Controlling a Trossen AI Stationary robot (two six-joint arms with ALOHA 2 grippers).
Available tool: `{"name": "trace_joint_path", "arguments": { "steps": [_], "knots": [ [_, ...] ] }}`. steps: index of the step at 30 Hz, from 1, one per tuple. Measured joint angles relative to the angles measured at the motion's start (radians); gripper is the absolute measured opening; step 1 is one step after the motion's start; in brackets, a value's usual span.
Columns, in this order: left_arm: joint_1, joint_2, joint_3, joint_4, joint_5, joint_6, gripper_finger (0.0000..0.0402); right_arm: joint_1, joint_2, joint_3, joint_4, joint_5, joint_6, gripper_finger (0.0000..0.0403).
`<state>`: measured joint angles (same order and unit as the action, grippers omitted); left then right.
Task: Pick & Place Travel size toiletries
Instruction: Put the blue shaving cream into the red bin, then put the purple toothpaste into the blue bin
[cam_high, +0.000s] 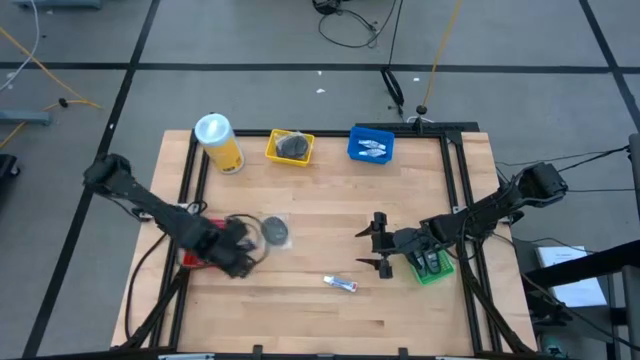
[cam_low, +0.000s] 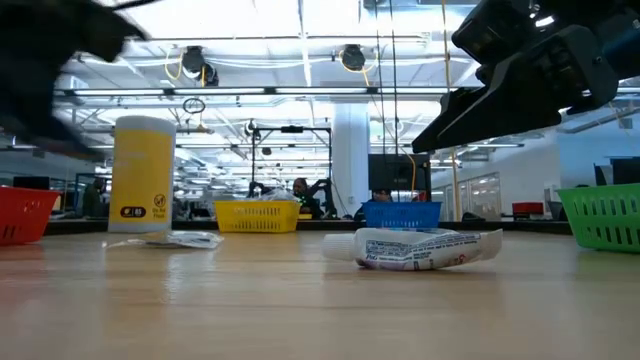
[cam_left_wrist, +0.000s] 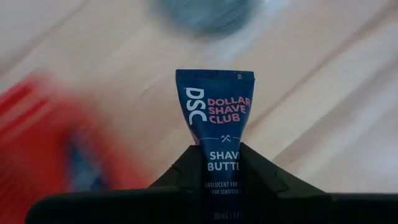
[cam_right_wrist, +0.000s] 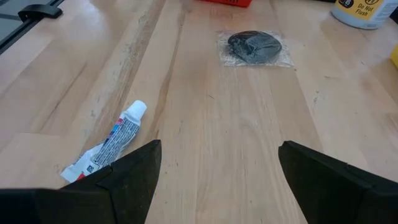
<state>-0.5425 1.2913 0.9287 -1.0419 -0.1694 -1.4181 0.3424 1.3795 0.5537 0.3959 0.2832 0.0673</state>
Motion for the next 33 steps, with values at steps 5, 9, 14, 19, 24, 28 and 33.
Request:
{"name": "trace_joint_path", "arguments": {
  "steps": [5, 9, 14, 19, 24, 28, 33],
  "knots": [
    [-0.093, -0.05, -0.001, -0.343, 0.057, -0.353, 0.0072, 0.0, 0.0, 0.0, -0.001, 0.0, 0.0, 0.0313],
    [-0.117, -0.05, -0.054, -0.419, 0.083, -0.482, 0.007, 0.0, 0.0, 0.0, 0.002, 0.0, 0.0, 0.0313],
    [-0.1, -0.049, -0.156, -0.373, 0.118, -0.499, 0.0081, 0.0, 0.0, 0.0, 0.004, 0.0, 0.0, 0.0313],
    [-0.079, -0.049, -0.191, -0.373, 0.119, -0.492, 0.0127, 0.0, 0.0, 0.0, 0.006, 0.0, 0.0, 0.0313],
    [-0.079, -0.086, -0.185, -0.382, 0.114, -0.436, 0.0212, 0.0, 0.0, 0.0, 0.011, -0.012, 0.0, 0.0313],
    [-0.081, -0.139, -0.14, -0.401, 0.049, -0.425, 0.0269, 0.0, 0.0, 0.0, 0.001, -0.117, -0.002, 0.0313],
    [-0.104, -0.169, -0.039, -0.277, -0.286, -0.262, 0.0301, 0.018, 0.001, 0.0, -0.033, -0.29, 0.013, 0.0313]
  ]
}}
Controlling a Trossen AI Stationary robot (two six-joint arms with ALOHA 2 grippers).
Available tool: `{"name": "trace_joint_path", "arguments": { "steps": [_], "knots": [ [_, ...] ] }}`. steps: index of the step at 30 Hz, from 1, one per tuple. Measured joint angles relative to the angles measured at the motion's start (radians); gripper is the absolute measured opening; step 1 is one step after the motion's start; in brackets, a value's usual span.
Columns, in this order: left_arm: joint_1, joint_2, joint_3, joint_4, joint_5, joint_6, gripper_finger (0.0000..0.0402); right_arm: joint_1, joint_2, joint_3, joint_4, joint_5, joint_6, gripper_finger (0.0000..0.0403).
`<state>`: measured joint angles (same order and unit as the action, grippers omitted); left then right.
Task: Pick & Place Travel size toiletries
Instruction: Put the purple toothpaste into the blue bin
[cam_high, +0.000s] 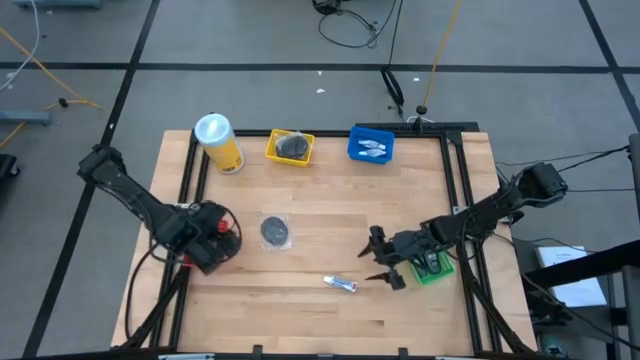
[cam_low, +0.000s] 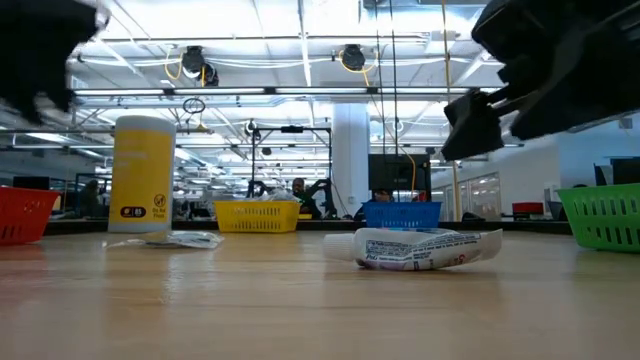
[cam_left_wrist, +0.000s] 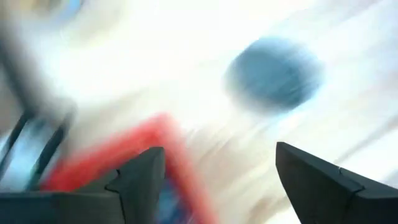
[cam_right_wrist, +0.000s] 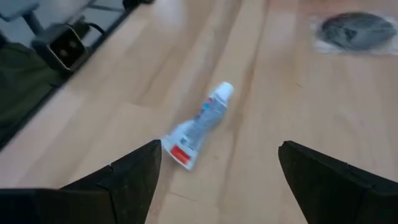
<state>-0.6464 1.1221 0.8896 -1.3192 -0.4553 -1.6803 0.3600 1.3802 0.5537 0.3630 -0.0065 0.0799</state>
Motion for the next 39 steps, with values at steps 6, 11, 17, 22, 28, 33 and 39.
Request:
{"name": "trace_joint_path", "arguments": {
  "steps": [6, 11, 17, 22, 28, 33, 39],
  "knots": [
    [-0.012, 0.014, -0.018, 0.483, -0.404, 0.556, 0.0294, 0.063, 0.078, 0.0, 0.139, 0.079, 0.03, 0.0313],
    [0.032, 0.087, -0.058, 0.858, -0.494, 0.936, 0.0281, 0.074, 0.225, 0.023, 0.238, 0.143, 0.083, 0.0313],
    [0.107, 0.219, -0.093, 1.163, -0.488, 1.141, 0.0274, 0.065, 0.37, 0.111, 0.229, 0.16, 0.087, 0.0313],
    [0.159, 0.344, -0.095, 1.29, -0.488, 1.188, 0.0274, 0.065, 0.444, 0.173, 0.224, 0.056, 0.058, 0.0313],
    [0.207, 0.469, -0.095, 1.431, -0.475, 1.198, 0.0274, 0.064, 0.455, 0.192, 0.186, 0.056, 0.058, 0.031],
    [0.24, 0.539, -0.095, 1.507, -0.402, 1.189, 0.0275, 0.054, 0.455, 0.192, 0.152, 0.058, 0.058, 0.0261],
    [0.261, 0.568, -0.095, 1.532, -0.363, 1.188, 0.0275, 0.018, 0.454, 0.193, 0.116, 0.058, 0.065, 0.0173]
  ]
}}
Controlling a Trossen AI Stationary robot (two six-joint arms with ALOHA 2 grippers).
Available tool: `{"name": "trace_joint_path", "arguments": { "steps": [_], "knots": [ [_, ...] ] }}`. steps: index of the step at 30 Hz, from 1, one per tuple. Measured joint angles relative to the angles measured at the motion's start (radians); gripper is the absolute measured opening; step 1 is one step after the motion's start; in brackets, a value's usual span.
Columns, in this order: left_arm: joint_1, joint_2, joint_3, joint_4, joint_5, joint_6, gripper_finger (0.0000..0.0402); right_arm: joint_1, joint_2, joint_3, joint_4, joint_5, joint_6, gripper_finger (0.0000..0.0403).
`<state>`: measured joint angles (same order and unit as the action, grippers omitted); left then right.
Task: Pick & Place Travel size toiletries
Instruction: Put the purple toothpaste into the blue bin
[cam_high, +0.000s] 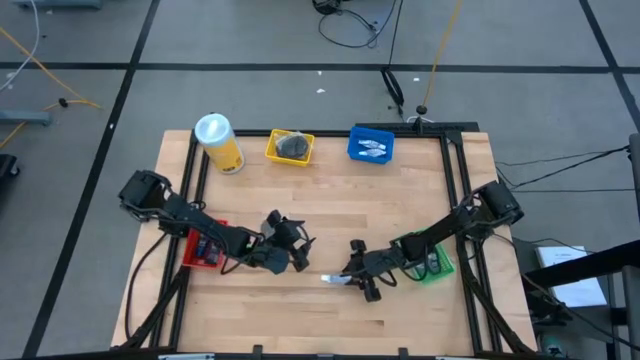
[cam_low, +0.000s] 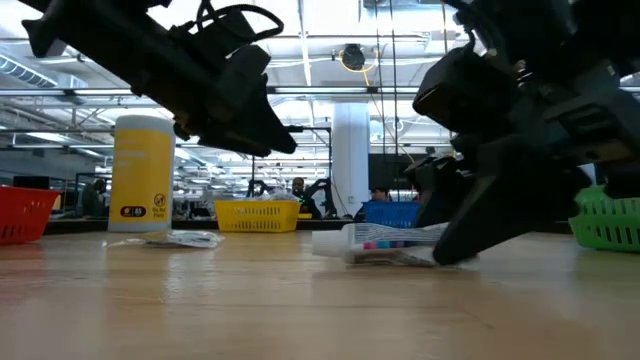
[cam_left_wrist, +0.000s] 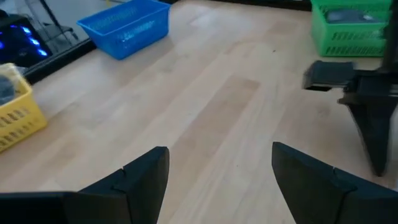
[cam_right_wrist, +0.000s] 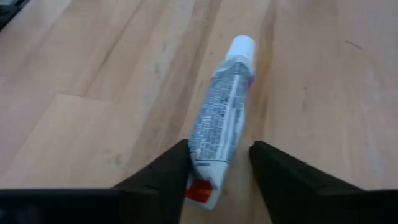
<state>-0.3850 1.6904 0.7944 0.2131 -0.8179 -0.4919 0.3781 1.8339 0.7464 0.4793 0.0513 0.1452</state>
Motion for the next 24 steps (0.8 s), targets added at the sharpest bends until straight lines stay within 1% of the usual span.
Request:
{"name": "trace_joint_path", "arguments": {
  "steps": [4, 9, 12, 15, 17, 19, 21, 24],
  "knots": [
    [0.004, -0.001, 0.0, 0.001, 0.015, 0.001, 0.0274, -0.016, 0.0, 0.0, -0.001, 0.007, 0.001, 0.0109],
    [0.002, -0.001, 0.0, -0.006, 0.038, 0.0, 0.0266, -0.025, -0.044, -0.002, -0.058, 0.111, 0.007, 0.0039],
    [-0.009, -0.002, 0.0, -0.015, 0.042, 0.005, 0.026, -0.05, -0.13, -0.002, -0.156, 0.146, 0.014, 0.0011],
    [-0.025, -0.019, 0.0, -0.076, 0.043, -0.016, 0.0256, -0.103, -0.246, -0.002, -0.275, 0.231, 0.015, 0.0005],
    [-0.032, -0.04, 0.0, -0.153, 0.043, -0.069, 0.0255, -0.176, -0.334, -0.002, -0.378, 0.259, 0.016, 0.0006],
    [-0.037, -0.054, 0.0, -0.223, 0.041, -0.124, 0.0255, -0.283, -0.415, -0.001, -0.482, 0.257, 0.02, 0.0007],
    [-0.042, -0.058, 0.0, -0.28, 0.026, -0.168, 0.0255, -0.419, -0.476, -0.002, -0.575, 0.224, -0.016, 0.0005],
    [-0.043, -0.058, 0.0, -0.3, 0.007, -0.192, 0.0255, -0.649, -0.51, -0.002, -0.604, 0.152, -0.144, 0.0003]
  ]
}}
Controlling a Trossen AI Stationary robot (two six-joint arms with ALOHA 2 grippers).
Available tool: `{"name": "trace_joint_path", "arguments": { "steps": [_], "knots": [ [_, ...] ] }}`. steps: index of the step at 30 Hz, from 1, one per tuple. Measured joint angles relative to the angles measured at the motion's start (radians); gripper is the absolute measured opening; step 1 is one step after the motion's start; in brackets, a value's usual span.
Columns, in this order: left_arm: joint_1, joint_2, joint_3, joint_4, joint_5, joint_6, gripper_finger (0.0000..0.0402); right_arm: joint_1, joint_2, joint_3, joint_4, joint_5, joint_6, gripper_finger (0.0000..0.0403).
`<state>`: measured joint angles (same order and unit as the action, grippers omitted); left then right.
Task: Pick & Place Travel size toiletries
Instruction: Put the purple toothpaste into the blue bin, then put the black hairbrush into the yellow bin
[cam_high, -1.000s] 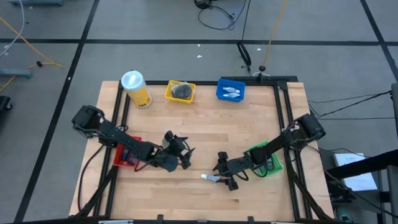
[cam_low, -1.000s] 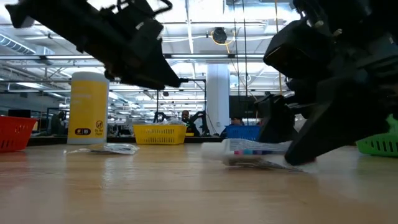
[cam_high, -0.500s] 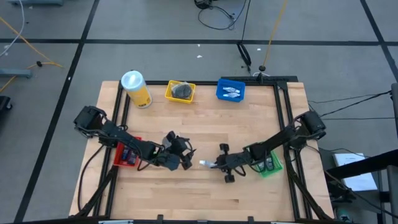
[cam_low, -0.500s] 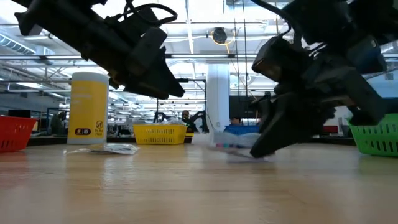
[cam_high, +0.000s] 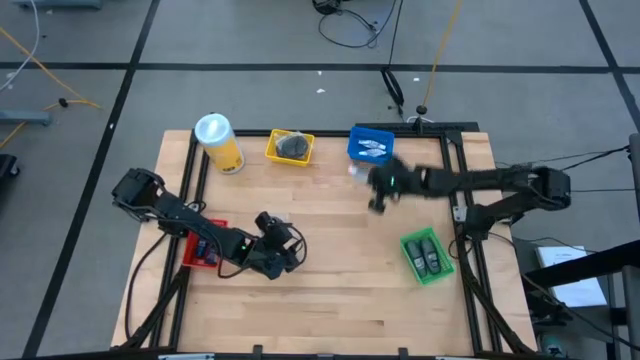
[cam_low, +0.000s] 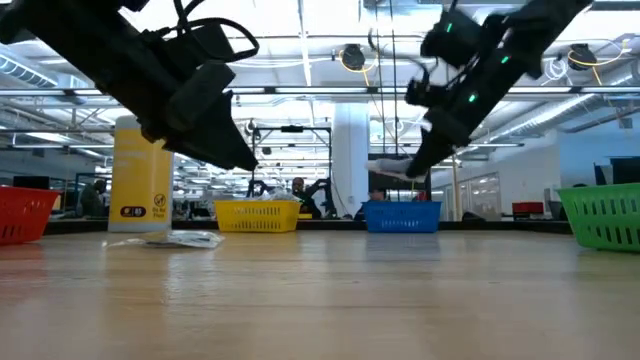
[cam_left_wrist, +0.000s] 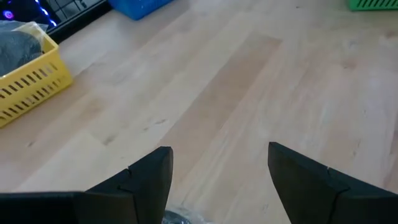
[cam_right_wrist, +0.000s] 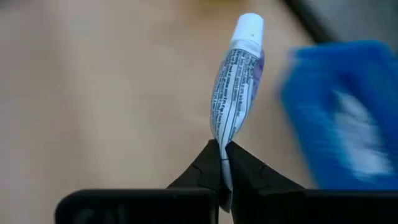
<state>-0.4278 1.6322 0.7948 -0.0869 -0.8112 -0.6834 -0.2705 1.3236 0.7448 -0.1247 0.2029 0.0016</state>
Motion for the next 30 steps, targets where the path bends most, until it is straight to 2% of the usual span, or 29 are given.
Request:
{"name": "trace_joint_path", "arguments": {
  "steps": [4, 9, 15, 20, 30],
  "knots": [
    [0.004, 0.004, 0.0, 0.007, -0.001, 0.012, 0.0255, -0.276, 0.053, 0.029, -0.001, -0.1, -0.132, 0.0004],
    [0.007, 0.004, 0.0, 0.016, -0.002, 0.031, 0.0255, -0.436, 0.161, 0.136, 0.012, -0.126, -0.31, 0.0009],
    [0.01, 0.004, 0.0, 0.04, 0.001, 0.049, 0.0255, -0.476, 0.288, 0.243, -0.033, -0.127, -0.477, 0.0015],
    [0.014, 0.004, 0.0, 0.038, 0.01, 0.053, 0.0255, -0.476, 0.354, 0.282, -0.08, -0.124, -0.554, 0.0026],
    [0.04, 0.004, 0.0, 0.039, 0.079, 0.069, 0.0255, -0.488, 0.356, 0.283, -0.084, -0.093, -0.594, 0.0084]
  ]
}}
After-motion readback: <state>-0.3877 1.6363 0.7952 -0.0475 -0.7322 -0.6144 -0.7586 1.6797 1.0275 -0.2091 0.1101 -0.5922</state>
